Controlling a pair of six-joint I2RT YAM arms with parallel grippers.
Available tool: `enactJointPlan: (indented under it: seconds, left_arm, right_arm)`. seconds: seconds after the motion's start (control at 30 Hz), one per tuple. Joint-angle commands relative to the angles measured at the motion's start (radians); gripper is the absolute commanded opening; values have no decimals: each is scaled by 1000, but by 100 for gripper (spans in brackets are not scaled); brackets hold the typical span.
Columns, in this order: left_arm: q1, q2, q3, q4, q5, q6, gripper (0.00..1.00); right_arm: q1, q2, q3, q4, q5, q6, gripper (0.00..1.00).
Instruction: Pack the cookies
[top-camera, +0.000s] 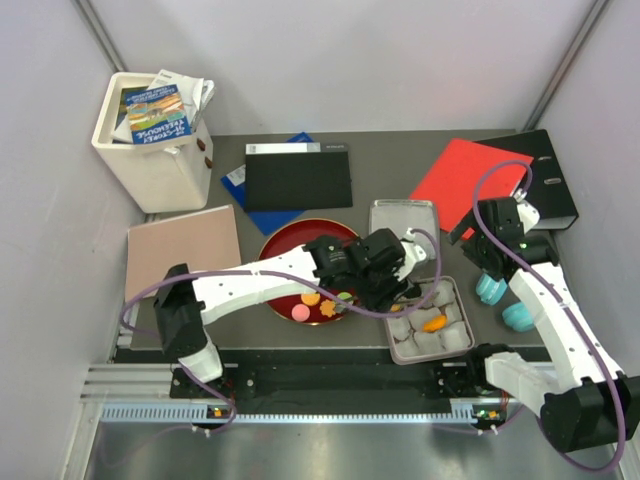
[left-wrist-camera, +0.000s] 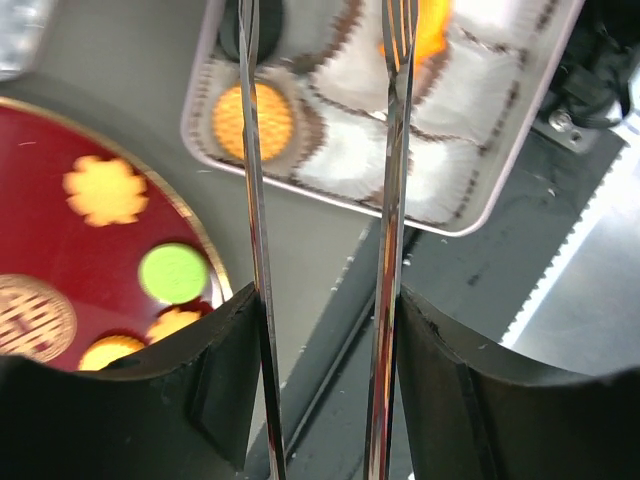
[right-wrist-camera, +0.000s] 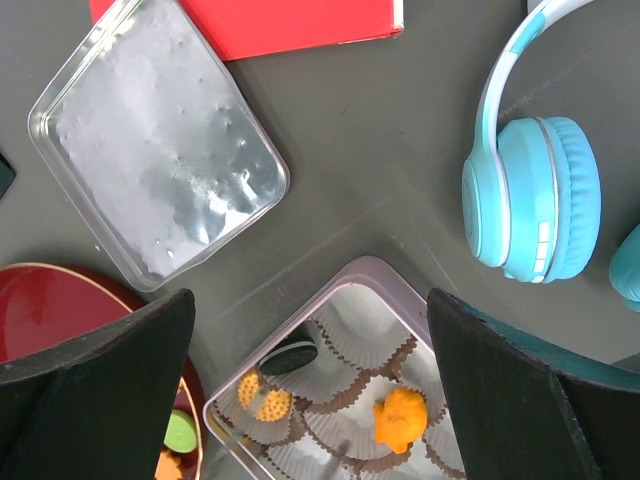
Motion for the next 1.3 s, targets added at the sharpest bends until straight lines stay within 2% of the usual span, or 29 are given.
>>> enactJointPlan:
  seconds: [0.0, 0.1, 0.27, 0.4, 0.77, 1.0, 1.1, 1.13, 1.27]
  left_arm:
    - [-1, -134, -22, 8, -197, -44, 56]
    - [15, -210, -78, -2, -311, -100, 55]
    - [128, -329, -216, -25, -431, -243, 54]
    - [208, -330, -259, -138, -488, -298, 54]
    - [281, -300, -299, -309, -641, -481, 55]
    - [331, -292, -311, -410, -599, -643, 52]
    - [332, -293, -332, -366, -533, -630, 52]
    - [331, -296, -323, -357, -472, -601, 51]
    - [288, -339, -300, -326, -374, -510, 52]
  right_arm:
    - [-6, 1, 37, 18, 1, -12, 99]
    - [-3, 7, 40, 19, -3, -12, 99]
    - [9, 17, 41, 30, -15, -11, 99]
    - [18, 32, 46, 33, -16, -17, 99]
    - [21, 21, 27, 41, -27, -20, 99]
    - [23, 18, 20, 50, -30, -21, 99]
    - [26, 27, 17, 58, -36, -21, 99]
    - [26, 29, 18, 59, -36, -20, 99]
    - [32, 35, 26, 55, -32, -28, 99]
